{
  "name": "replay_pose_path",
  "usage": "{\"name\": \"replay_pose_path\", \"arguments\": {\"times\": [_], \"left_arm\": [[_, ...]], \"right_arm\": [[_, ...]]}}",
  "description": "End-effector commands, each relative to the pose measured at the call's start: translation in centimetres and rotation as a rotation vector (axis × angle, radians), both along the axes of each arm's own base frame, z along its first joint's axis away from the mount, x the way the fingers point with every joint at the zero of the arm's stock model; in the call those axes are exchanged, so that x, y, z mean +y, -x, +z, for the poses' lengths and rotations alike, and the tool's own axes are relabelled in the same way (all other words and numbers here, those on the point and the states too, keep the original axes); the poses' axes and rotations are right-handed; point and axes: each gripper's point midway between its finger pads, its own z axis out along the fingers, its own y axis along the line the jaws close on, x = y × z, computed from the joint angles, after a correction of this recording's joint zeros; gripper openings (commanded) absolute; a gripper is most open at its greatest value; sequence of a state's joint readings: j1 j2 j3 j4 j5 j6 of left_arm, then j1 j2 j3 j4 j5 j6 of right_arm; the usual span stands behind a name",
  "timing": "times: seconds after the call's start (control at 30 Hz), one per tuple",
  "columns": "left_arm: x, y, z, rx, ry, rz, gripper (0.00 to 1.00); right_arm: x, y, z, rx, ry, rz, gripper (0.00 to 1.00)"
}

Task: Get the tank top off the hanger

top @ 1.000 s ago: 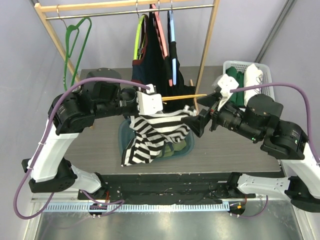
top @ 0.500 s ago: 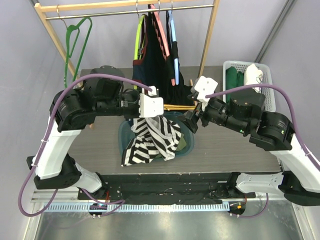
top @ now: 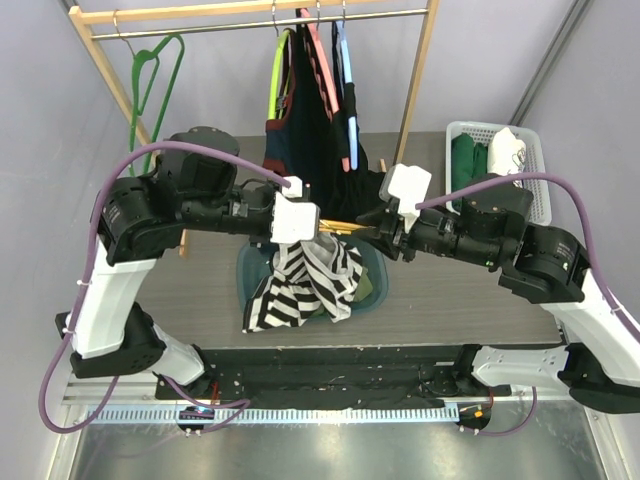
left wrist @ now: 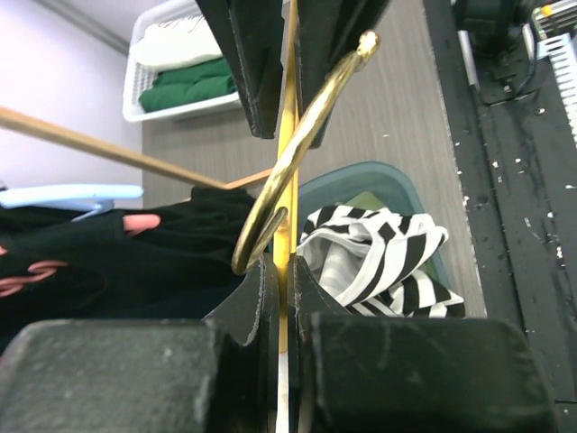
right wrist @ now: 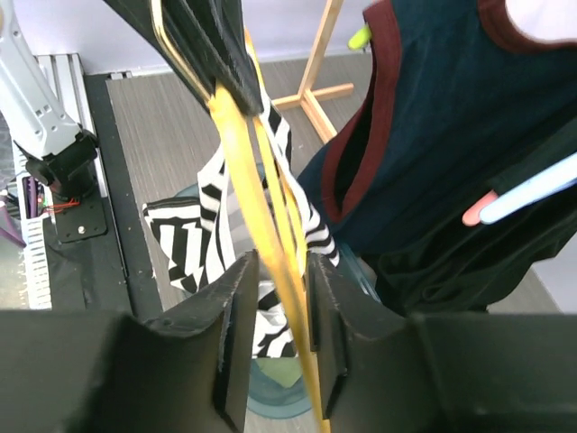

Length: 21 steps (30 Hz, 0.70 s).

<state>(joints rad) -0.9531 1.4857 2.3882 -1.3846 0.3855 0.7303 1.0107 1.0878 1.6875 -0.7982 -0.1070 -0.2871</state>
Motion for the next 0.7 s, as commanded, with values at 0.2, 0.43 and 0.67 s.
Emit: {"name": "replay_pose_path", "arguments": {"times": [0.2, 0.43, 0.67], "left_arm": [[3.3, 3.8, -3.8, 0.185, -0.15, -0.041, 0.09], [2.5, -2.2, 1.2, 0.011, 0.105, 0.263, 0.85], [4.4, -6.4, 2.2, -0.123, 0.175, 0.502, 1.0]], "right_arm": [[0.5, 0.6, 2.0, -0.039, -0.078, 0.044, 0.01], [-0.7, -0.5, 1.5, -0.02, -0.138, -0.068, 0.01], [-4.4, -2.3, 2.9, -0.037, -0.266, -0.286, 0.01]]}}
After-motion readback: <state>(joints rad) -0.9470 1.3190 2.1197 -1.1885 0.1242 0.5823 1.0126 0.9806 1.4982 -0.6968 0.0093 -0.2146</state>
